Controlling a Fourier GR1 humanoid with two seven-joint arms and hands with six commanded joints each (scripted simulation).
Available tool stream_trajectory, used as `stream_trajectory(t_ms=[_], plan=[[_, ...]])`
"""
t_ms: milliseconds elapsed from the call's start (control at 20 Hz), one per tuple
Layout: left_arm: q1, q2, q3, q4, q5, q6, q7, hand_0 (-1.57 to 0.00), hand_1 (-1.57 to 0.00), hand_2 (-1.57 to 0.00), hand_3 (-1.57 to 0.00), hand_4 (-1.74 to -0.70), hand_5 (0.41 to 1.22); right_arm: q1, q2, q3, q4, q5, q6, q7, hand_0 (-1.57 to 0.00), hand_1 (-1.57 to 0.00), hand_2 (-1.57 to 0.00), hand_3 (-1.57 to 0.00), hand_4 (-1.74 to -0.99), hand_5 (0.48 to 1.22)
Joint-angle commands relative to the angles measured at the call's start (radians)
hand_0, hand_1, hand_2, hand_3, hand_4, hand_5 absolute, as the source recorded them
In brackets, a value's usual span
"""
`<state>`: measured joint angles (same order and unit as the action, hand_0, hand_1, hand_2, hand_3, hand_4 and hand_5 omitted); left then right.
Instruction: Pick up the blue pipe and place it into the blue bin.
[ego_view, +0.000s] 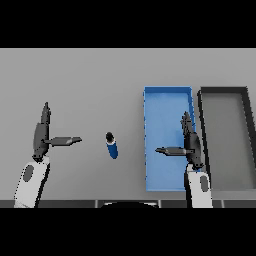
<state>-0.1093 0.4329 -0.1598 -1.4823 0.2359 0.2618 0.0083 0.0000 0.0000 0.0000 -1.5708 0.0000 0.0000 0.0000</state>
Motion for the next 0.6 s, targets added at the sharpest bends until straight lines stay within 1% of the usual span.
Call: stream_trajectory(t_ms=[0, 200, 250, 300, 350, 400, 450, 500, 550], plan=[[0.001, 0.0, 0.001, 0.0, 0.0, 0.0, -0.005, 0.0, 0.0, 0.0, 0.0, -1.01, 0.586, 0.001, 0.001, 0.001, -0.001, 0.0, -0.001, 0.0, 0.0, 0.0, 0.0, 0.0, -1.222, 0.603], [0.006, 0.005, 0.004, -0.002, 0.004, -0.004, -0.013, 0.0, 0.0, 0.0, 0.0, -1.01, 0.586, 0.006, 0.006, 0.007, -0.005, 0.005, -0.004, -0.002, 0.0, 0.0, 0.0, 0.0, -1.222, 0.603], [0.009, 0.002, 0.001, -0.008, 0.002, -0.005, -0.025, 0.0, 0.0, 0.0, 0.0, -1.01, 0.586, 0.011, 0.007, 0.01, -0.014, 0.006, -0.005, 0.001, 0.0, 0.0, 0.0, 0.0, -1.222, 0.603], [0.044, 0.069, -0.026, -0.017, -0.007, -0.108, -0.087, 0.0, 0.0, 0.0, 0.0, -1.01, 0.586, 0.045, -0.054, 0.035, -0.044, 0.057, 0.023, -0.06, 0.0, 0.0, 0.0, 0.0, -1.222, 0.603], [0.063, 0.114, -0.039, -0.013, -0.01, -0.177, -0.124, 0.0, 0.0, 0.0, 0.0, -1.01, 0.588, 0.068, -0.076, 0.061, -0.061, 0.087, 0.041, -0.083, 0.0, 0.0, 0.0, 0.0, -1.227, 0.603], [0.068, 0.147, -0.042, -0.011, -0.007, -0.221, -0.136, 0.0, 0.0, 0.0, 0.0, -1.01, 0.588, 0.095, -0.097, 0.072, -0.098, 0.1, 0.051, -0.098, 0.0, 0.0, 0.0, 0.0, -1.23, 0.601], [0.069, 0.165, -0.042, -0.011, -0.004, -0.244, -0.147, 0.0, 0.0, 0.0, 0.0, -1.01, 0.588, 0.099, -0.103, 0.087, -0.117, 0.118, 0.053, -0.093, 0.0, 0.0, 0.0, 0.0, -1.228, 0.599], [0.078, 0.169, -0.05, -0.014, -0.007, -0.258, -0.158, 0.0, 0.0, 0.0, 0.0, -1.01, 0.589, 0.099, -0.107, 0.097, -0.121, 0.129, 0.057, -0.07, 0.0, 0.0, 0.0, 0.0, -1.232, 0.599], [0.073, 0.174, -0.055, -0.018, -0.012, -0.26, -0.147, 0.0, 0.0, 0.0, 0.0, -1.01, 0.587, 0.096, -0.107, 0.1, -0.124, 0.13, 0.06, -0.056, 0.0, 0.0, 0.0, 0.0, -1.231, 0.599]])
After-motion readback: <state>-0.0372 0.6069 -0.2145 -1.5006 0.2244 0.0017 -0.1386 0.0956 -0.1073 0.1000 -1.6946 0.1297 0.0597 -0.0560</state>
